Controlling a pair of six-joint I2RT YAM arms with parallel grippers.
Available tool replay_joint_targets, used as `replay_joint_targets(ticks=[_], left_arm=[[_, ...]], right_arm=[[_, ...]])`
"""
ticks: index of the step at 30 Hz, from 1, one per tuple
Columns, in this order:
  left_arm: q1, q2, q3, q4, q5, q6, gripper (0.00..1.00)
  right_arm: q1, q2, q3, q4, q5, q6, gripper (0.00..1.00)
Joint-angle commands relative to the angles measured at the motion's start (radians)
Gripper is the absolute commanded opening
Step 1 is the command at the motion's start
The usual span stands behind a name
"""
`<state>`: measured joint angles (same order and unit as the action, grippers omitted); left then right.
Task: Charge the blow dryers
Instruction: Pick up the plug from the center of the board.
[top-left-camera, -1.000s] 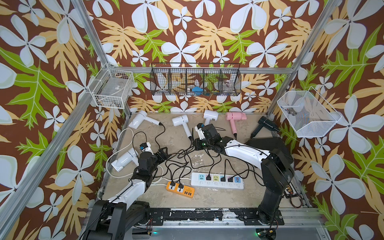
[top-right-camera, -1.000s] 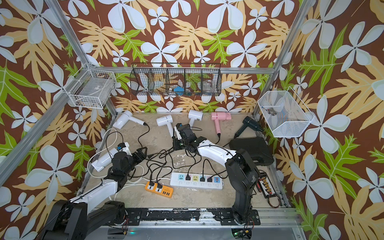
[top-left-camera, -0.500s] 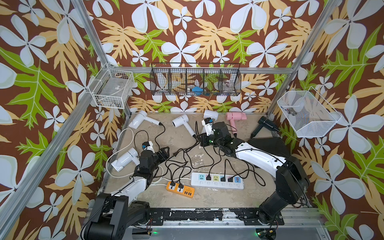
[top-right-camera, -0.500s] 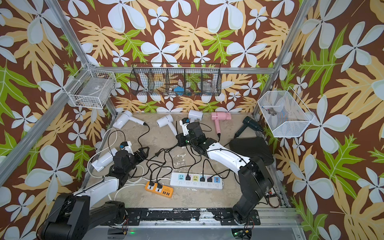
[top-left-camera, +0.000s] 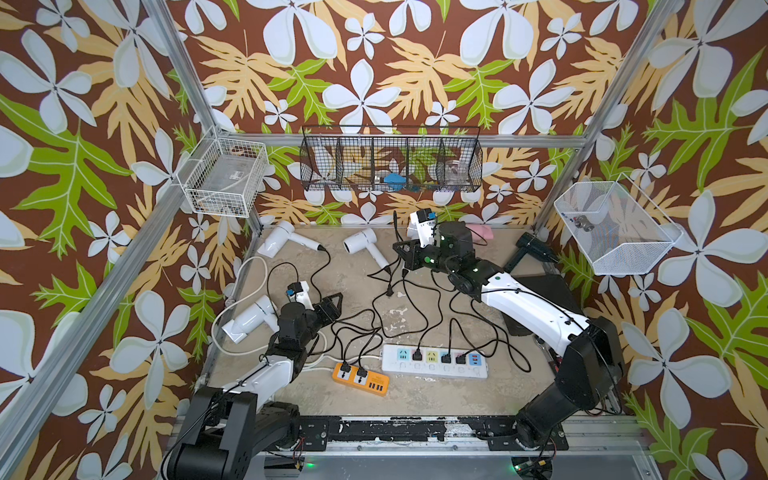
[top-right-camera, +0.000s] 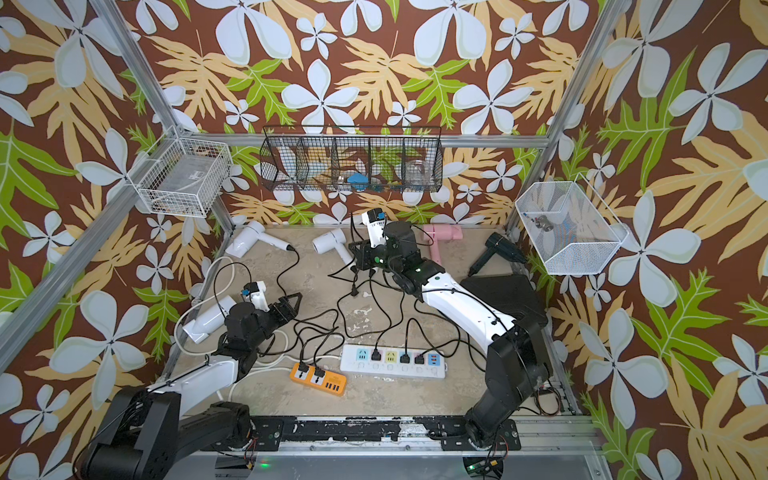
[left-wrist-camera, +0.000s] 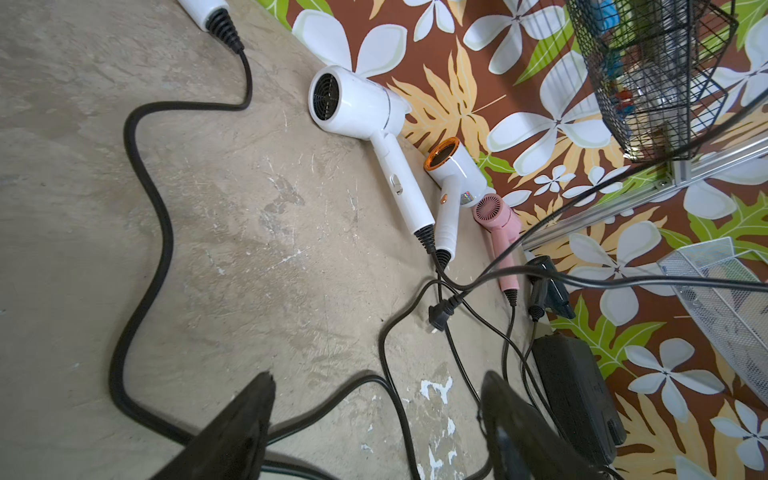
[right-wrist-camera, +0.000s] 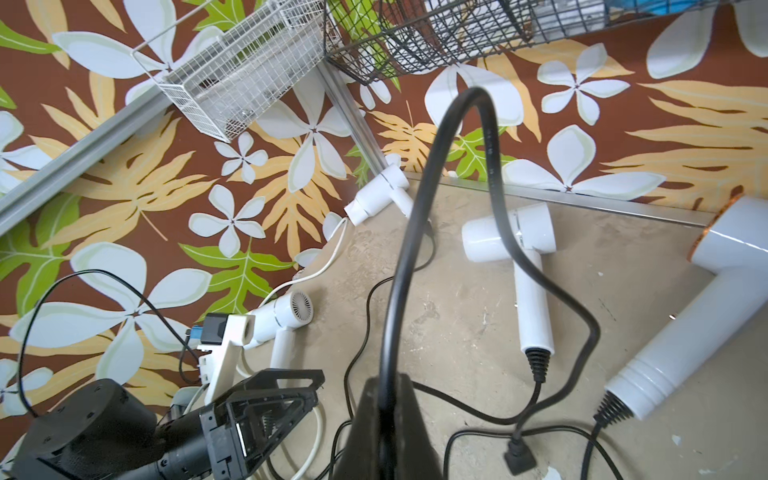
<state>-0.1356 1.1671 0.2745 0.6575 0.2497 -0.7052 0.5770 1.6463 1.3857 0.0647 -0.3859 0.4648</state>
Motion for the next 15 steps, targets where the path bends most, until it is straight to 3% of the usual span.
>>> replay_joint_targets(ticks=[1, 6, 12, 15], left_arm=[[-0.016, 0.004, 0.0, 0.059, 0.031, 0.022, 0.79], [-0.066, 0.016, 0.017, 0.066, 0.025, 0.062, 0.79], [-0.118, 0.03, 0.039, 0.068, 0.022, 0.102, 0.8], [-0.151, 0.006, 0.04, 0.068, 0.012, 0.131, 0.81]], right_arm=[[0.0, 0.008, 0.027, -0.002, -0.06, 0.026, 0.0], [-0.006, 0.034, 0.097, -0.081, -0.064, 0.105, 0.0], [-0.01, 0.084, 0.146, -0.095, -0.187, 0.233, 0.0], [0.005, 0.106, 0.153, -0.133, -0.145, 0.264, 0.0]])
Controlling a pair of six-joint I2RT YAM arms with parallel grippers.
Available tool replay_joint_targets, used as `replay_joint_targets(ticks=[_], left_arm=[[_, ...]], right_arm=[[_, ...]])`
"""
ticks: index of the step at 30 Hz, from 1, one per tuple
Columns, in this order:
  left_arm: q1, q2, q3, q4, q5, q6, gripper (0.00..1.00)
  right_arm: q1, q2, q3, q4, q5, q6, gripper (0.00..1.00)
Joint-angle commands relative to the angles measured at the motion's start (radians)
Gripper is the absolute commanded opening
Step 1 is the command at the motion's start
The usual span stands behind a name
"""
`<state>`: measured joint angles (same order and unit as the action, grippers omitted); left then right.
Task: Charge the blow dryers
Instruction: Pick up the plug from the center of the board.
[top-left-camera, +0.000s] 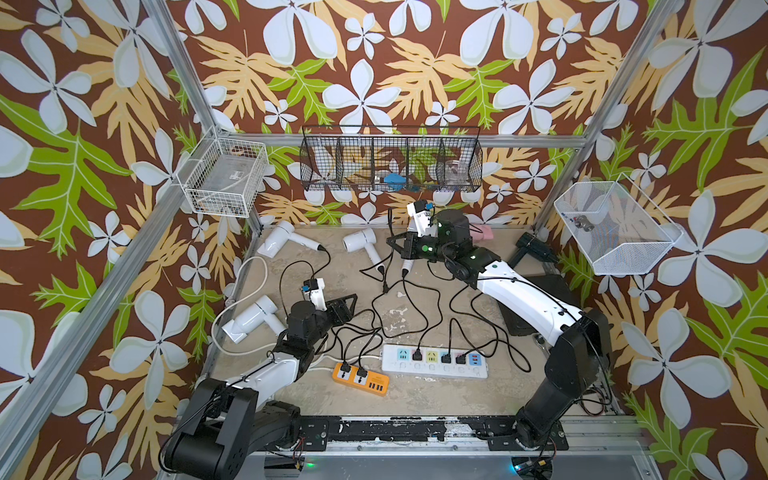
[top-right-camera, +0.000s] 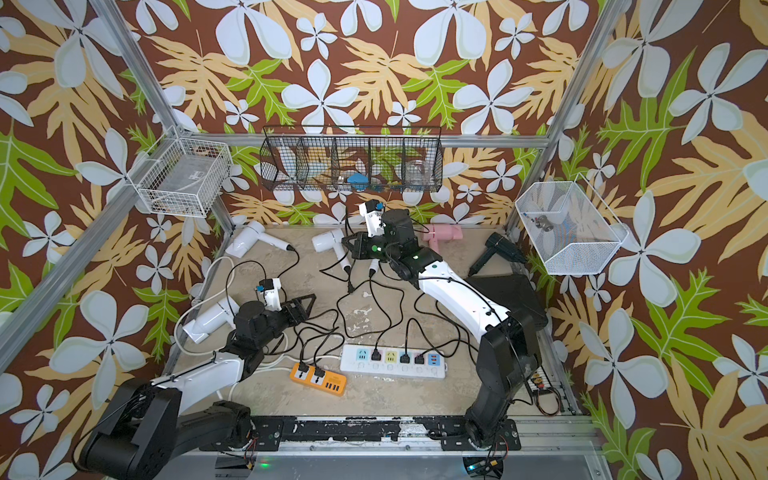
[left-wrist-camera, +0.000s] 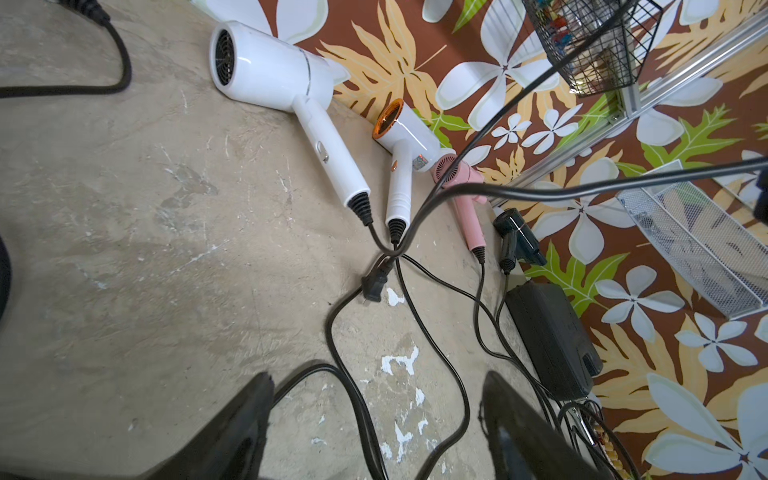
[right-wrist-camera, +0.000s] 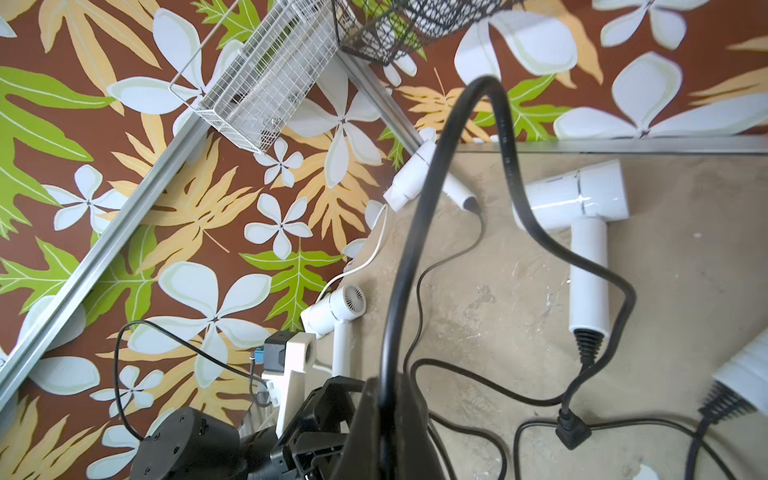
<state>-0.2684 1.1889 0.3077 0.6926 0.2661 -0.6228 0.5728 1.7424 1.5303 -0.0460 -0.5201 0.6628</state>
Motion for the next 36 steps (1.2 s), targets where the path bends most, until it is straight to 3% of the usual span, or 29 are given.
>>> replay_joint_targets(ticks=[1, 5, 8, 16, 23, 36], left_arm=[[-0.031, -0.025, 0.007, 0.029, -0.016, 0.059, 0.81], [-0.062, -0.043, 0.007, 0.013, -0.061, 0.085, 0.82], [-0.062, -0.034, 0.008, 0.009, -0.069, 0.085, 0.82], [-0.062, -0.006, 0.024, -0.036, -0.126, 0.085, 0.81], [-0.062, -0.03, 0.021, -0.075, -0.211, 0.059, 0.85], [-0.061, -0.055, 0.015, -0.113, -0.292, 0.036, 0.87]], right_arm=[[0.016, 0.021, 0.004, -0.028, 0.011, 0.087, 0.0], [0.029, 0.095, 0.021, -0.044, 0.019, 0.127, 0.0], [0.029, 0.178, 0.077, -0.074, 0.065, 0.073, 0.01], [0.023, 0.365, 0.324, -0.297, 0.144, -0.099, 0.4], [0.016, 0.29, 0.211, -0.3, 0.195, -0.171, 0.59], [0.054, 0.325, 0.065, -0.305, 0.181, -0.21, 0.47]])
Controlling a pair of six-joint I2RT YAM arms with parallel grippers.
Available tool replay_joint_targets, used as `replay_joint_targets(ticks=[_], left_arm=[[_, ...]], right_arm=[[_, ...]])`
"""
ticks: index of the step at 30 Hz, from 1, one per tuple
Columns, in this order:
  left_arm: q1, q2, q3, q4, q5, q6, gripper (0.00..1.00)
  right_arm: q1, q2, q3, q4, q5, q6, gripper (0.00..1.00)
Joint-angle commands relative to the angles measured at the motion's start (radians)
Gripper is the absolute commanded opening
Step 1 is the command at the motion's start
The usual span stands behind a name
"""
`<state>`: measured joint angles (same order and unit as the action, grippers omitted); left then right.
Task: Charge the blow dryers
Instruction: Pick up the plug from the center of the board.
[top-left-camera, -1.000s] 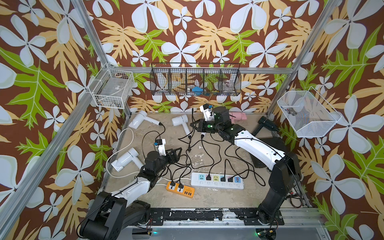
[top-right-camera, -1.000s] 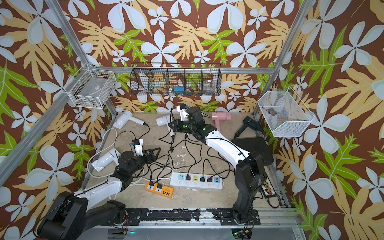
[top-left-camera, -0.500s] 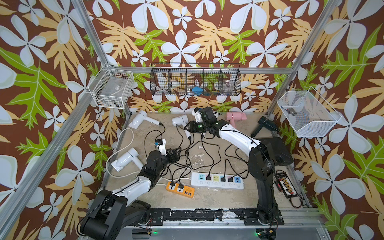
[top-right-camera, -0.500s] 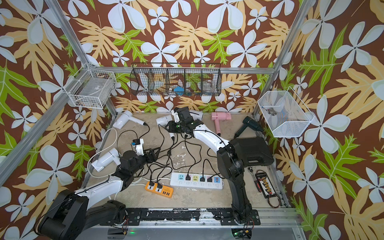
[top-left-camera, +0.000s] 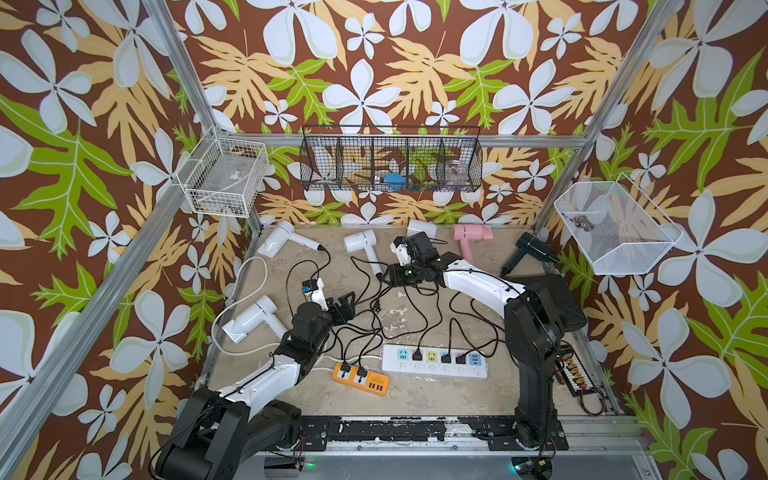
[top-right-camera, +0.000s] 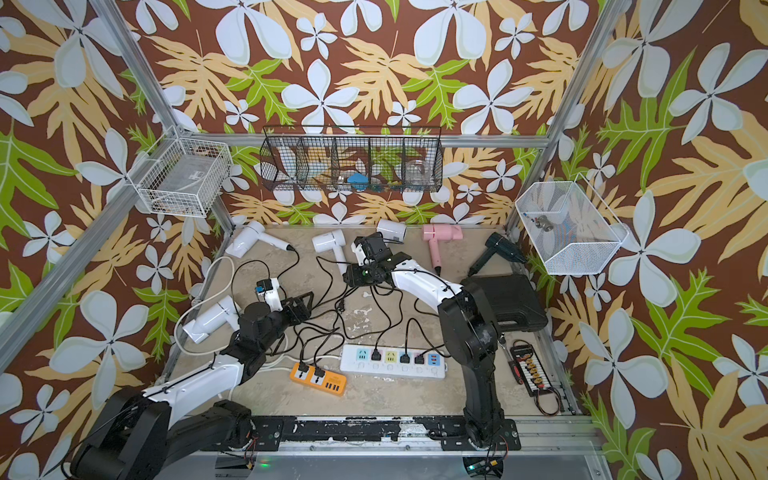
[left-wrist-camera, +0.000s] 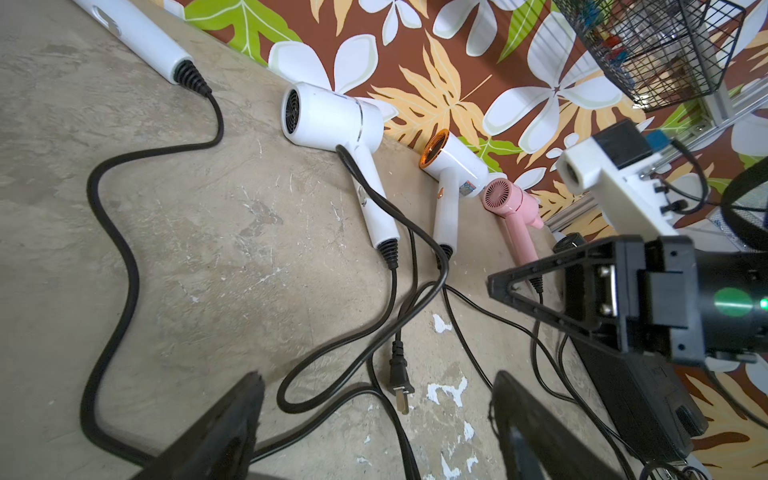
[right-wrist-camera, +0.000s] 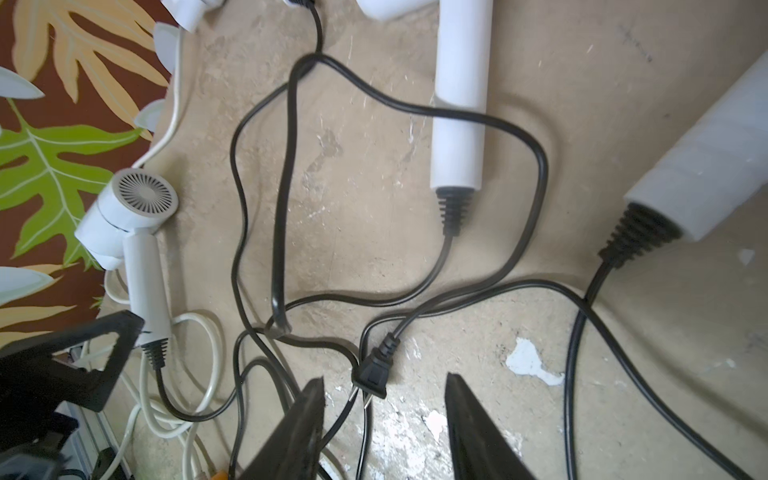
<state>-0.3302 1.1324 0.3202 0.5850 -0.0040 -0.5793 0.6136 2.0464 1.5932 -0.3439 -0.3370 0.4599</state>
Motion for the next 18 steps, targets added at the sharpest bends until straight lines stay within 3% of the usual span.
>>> replay_joint_targets(ticks=[1, 18], left_arm=[[0.001, 0.003, 0.003, -0.007, -0.021, -0.007, 0.88], [0.001, -0.016, 0.0, -0.011, -0.021, -0.011, 0.88]], right_arm=[[0.018, 0.034, 0.004, -0.006, -0.002, 0.004, 0.47], [0.082, 0.169, 0.041, -0.007, 0.075, 0.148, 0.43]])
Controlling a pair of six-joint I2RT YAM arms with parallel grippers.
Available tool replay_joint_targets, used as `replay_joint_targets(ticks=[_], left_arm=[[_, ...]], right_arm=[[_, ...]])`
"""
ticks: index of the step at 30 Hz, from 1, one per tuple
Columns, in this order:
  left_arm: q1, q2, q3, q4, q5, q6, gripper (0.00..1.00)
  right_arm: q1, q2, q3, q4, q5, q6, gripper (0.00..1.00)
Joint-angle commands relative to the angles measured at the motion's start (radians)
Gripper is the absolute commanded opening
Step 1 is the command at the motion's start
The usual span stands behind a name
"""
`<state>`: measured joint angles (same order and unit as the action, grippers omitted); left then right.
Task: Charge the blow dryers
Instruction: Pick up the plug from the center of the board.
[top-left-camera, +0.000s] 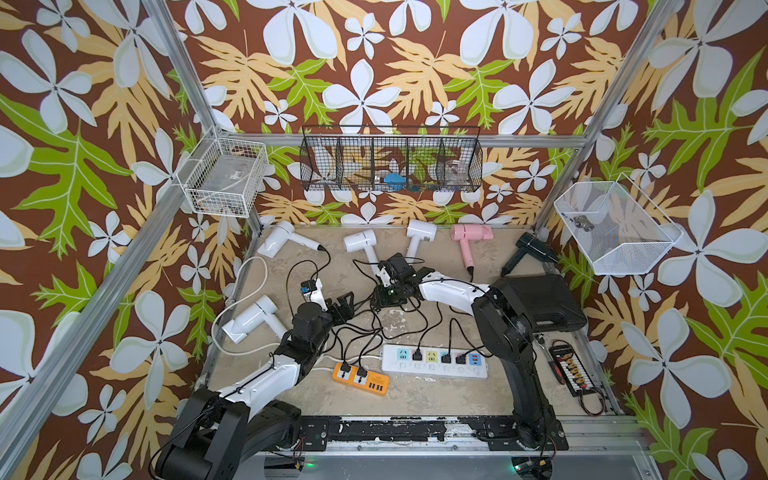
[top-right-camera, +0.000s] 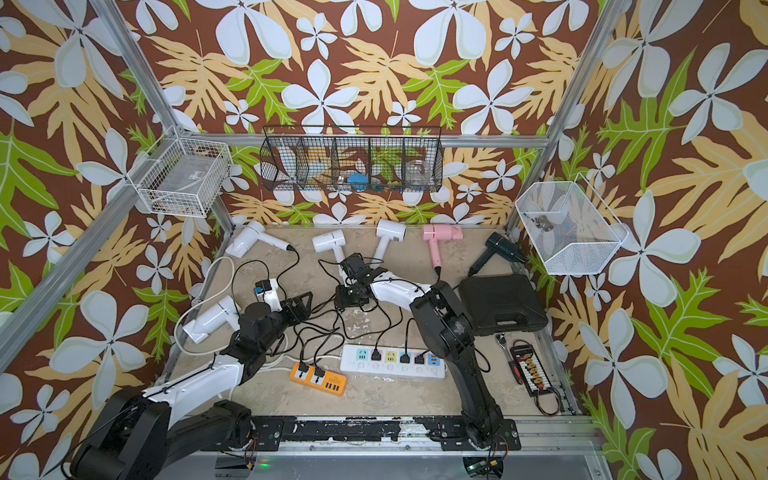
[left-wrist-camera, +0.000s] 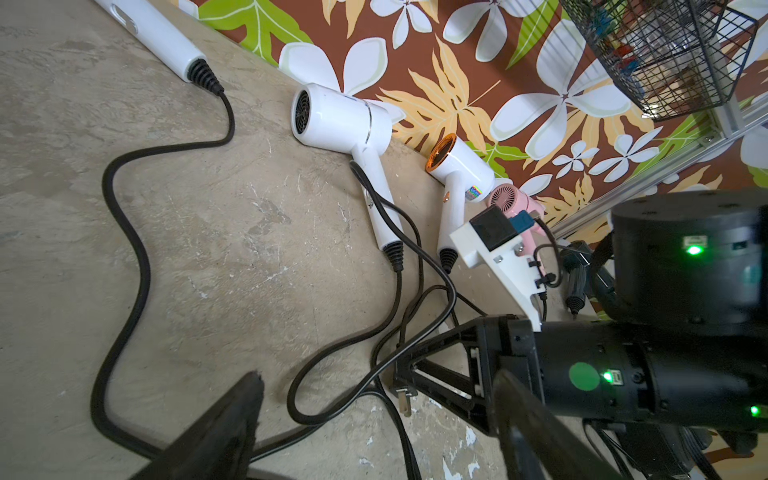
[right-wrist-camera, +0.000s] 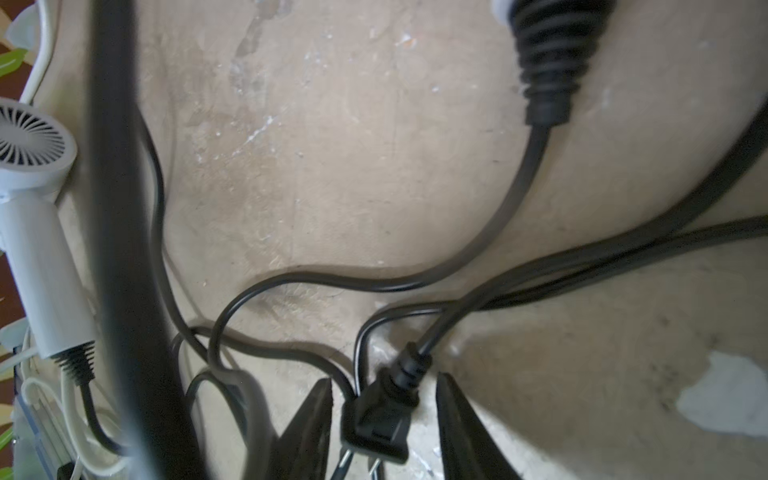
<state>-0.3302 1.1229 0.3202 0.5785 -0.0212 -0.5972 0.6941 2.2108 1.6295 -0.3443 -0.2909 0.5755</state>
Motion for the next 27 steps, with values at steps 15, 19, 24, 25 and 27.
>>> replay_joint_targets(ticks=[15, 19, 24, 25, 27], left_arm=[[0.002, -0.015, -0.003, -0.006, -0.004, 0.004, 0.88], [0.002, -0.013, -0.003, -0.003, 0.0, 0.005, 0.88], [0.002, -0.013, -0.004, 0.0, 0.004, 0.005, 0.88], [0.002, -0.012, -0.004, 0.002, 0.007, 0.007, 0.88], [0.002, -0.011, -0.005, 0.006, 0.013, 0.006, 0.88]], right_arm=[[0.013, 0.043, -0.017, 0.031, 0.006, 0.103, 0.31], [0.012, 0.035, -0.049, 0.058, 0.007, 0.125, 0.17], [0.002, 0.0, -0.072, 0.08, 0.03, 0.135, 0.04], [-0.001, -0.01, -0.075, 0.085, 0.035, 0.135, 0.03], [-0.012, -0.034, -0.08, 0.09, 0.042, 0.134, 0.0]])
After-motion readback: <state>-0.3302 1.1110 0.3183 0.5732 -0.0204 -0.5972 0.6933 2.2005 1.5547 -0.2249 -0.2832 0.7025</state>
